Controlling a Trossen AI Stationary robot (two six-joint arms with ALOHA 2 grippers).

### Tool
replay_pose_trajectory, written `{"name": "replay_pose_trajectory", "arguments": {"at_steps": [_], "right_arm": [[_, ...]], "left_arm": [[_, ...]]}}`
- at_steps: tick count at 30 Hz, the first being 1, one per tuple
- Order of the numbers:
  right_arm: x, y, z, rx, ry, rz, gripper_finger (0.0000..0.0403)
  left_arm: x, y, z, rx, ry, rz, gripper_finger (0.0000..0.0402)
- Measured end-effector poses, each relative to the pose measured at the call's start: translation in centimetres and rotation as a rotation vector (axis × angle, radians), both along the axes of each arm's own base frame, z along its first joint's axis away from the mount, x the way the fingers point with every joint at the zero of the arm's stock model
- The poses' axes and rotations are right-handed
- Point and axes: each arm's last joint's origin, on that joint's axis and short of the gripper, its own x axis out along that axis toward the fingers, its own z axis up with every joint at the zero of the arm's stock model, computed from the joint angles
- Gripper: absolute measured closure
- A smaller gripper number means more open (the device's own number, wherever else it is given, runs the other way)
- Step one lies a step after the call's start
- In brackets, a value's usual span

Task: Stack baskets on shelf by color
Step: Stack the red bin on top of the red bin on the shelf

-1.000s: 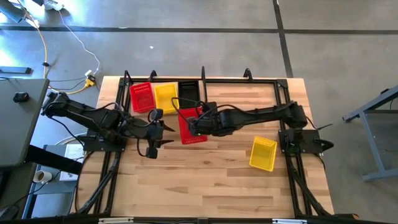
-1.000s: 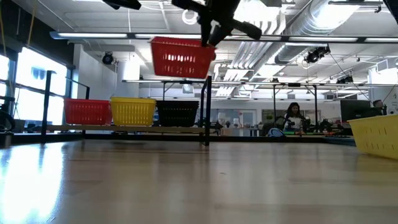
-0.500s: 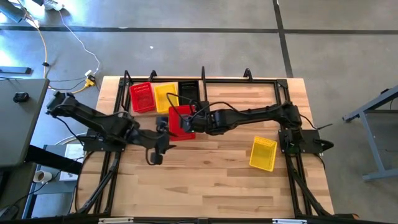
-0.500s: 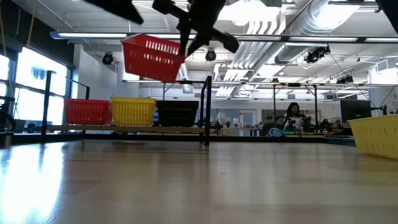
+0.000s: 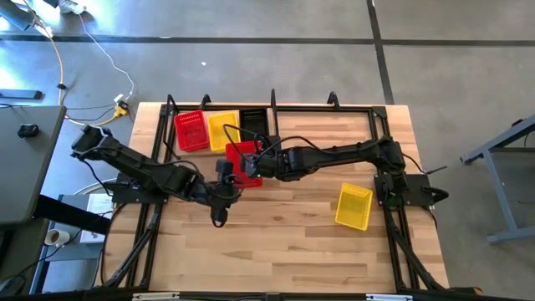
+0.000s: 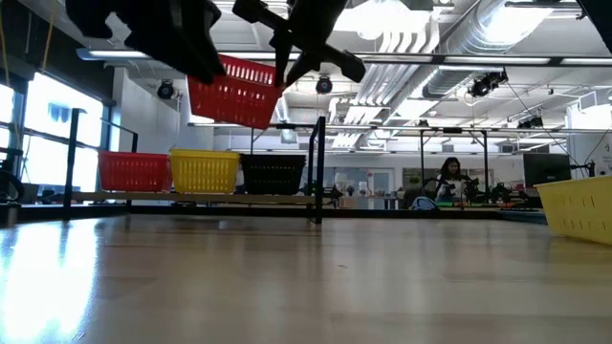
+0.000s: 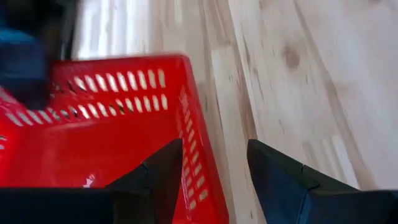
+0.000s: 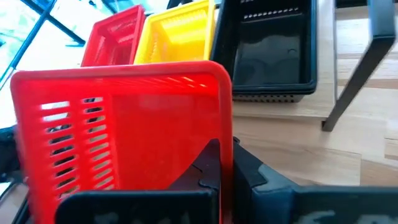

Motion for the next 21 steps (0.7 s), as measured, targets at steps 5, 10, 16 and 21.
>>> {"name": "replay_pose_trajectory", "arguments": {"at_steps": [5,10,16,21], "right_arm": [[0.2,0.4,0.1,0.025,-0.018,0.042,0.0403],[0.3,1.2,0.1,0.032,-0.018,0.083,0.0403],[0.3,1.7,0.2,0.026,-0.017,0.093,0.0403],[0.2,1.7,0.1,0.013,0.007,0.122,0.0403]], "left_arm": [[0.2,0.0,-1.0,0.03,0.061,0.012,0.0232],[0.1,0.2,-1.4,0.06,0.094,0.027,0.0244],[0.2,0.1,-1.4,0.041,0.1,0.014,0.0309],[0.2,0.1,-1.5,0.031,0.105,0.011,0.0381]]}}
